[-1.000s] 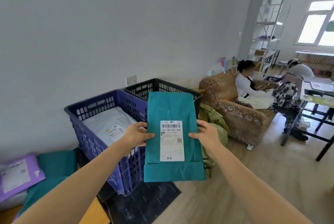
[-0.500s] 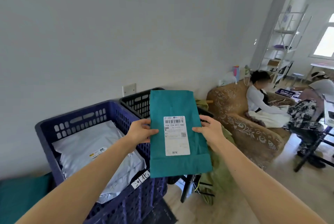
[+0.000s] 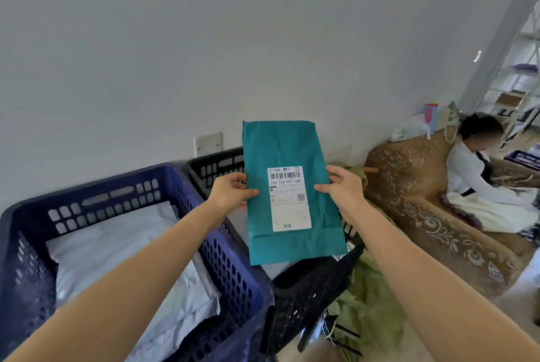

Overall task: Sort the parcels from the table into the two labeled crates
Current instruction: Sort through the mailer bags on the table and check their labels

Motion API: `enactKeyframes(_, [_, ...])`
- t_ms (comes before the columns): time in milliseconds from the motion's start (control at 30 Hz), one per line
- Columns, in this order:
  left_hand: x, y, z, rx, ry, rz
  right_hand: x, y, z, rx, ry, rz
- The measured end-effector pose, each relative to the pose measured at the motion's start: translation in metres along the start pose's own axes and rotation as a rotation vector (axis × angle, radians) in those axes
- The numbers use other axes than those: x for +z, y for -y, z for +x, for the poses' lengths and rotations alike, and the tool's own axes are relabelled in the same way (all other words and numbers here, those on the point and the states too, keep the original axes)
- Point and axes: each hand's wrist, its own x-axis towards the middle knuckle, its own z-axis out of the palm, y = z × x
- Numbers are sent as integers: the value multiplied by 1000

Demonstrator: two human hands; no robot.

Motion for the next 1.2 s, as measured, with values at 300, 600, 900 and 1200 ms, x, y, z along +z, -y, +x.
enactKeyframes(300, [39,25,110,-248,-174,28,21,-39,149,69,199,-105])
enactKeyframes(600, [55,91,161,-590,-336,58,56,-122,211,152,389,-352])
enactKeyframes(900, [67,140,180,-747,-368,26,78,-173,224,218,461,-590])
enactKeyframes(1200, [86,192,190,-729,-414,82,90,-199,223,156,513,-834])
